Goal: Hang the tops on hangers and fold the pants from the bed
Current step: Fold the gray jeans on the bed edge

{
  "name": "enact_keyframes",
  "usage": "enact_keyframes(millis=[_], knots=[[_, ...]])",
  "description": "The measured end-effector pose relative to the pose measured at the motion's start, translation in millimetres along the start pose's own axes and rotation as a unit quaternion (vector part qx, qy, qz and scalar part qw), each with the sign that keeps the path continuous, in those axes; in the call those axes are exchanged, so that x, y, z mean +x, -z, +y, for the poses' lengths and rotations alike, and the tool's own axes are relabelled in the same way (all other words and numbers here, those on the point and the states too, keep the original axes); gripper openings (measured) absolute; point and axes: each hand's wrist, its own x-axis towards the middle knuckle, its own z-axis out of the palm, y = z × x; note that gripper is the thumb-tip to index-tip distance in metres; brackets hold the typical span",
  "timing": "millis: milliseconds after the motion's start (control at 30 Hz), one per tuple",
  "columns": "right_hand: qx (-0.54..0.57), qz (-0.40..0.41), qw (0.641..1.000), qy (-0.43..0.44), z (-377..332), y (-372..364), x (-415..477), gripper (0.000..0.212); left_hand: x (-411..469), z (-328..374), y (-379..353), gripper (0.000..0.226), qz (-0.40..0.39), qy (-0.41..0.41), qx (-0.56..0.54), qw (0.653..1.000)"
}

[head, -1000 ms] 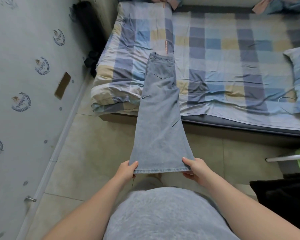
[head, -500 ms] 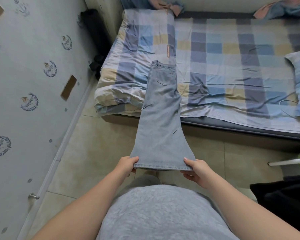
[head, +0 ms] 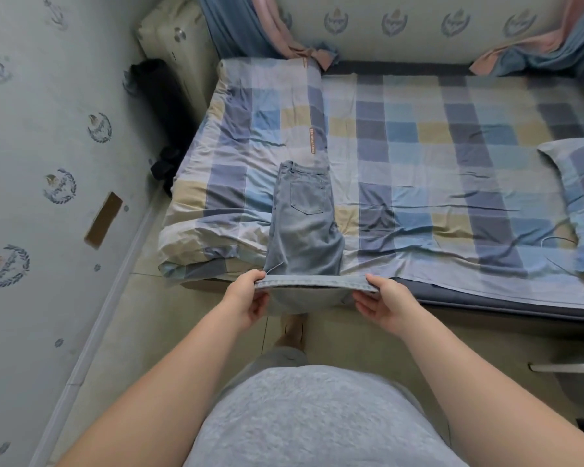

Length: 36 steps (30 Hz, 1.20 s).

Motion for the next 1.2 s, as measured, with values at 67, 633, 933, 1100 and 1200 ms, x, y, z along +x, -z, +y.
enact_keyframes(millis=[67,633,933,1100,1200], knots=[[0.02,0.01,1.0,-0.005,-32.8,-20.9,21.3,0.014,20.7,40.0,-12.7,0.014,-0.006,0.004,0.0,1.0],[0.044,0.121,0.992,0.012,-259.0,-159.4,225.2,0.009,228.4,322.2,-107.2,0.029,-0.046,0.062,0.006,0.997],[-0.007,0.114,0.993,0.013,-297.6,-181.6,412.3,0.008,407.5,362.4,-157.0,0.019,-0.003,0.032,0.054,0.998],[0.013,0.08,0.997,0.014,-299.0,-185.7,505.9,0.016,493.4,363.5,-177.4,0.026,-0.007,0.021,0.051,0.998],[0.006,0.059,0.998,0.002,-293.5,-188.8,545.4,0.025,528.7,354.4,-184.0,0.029,-0.011,0.025,0.03,0.999]])
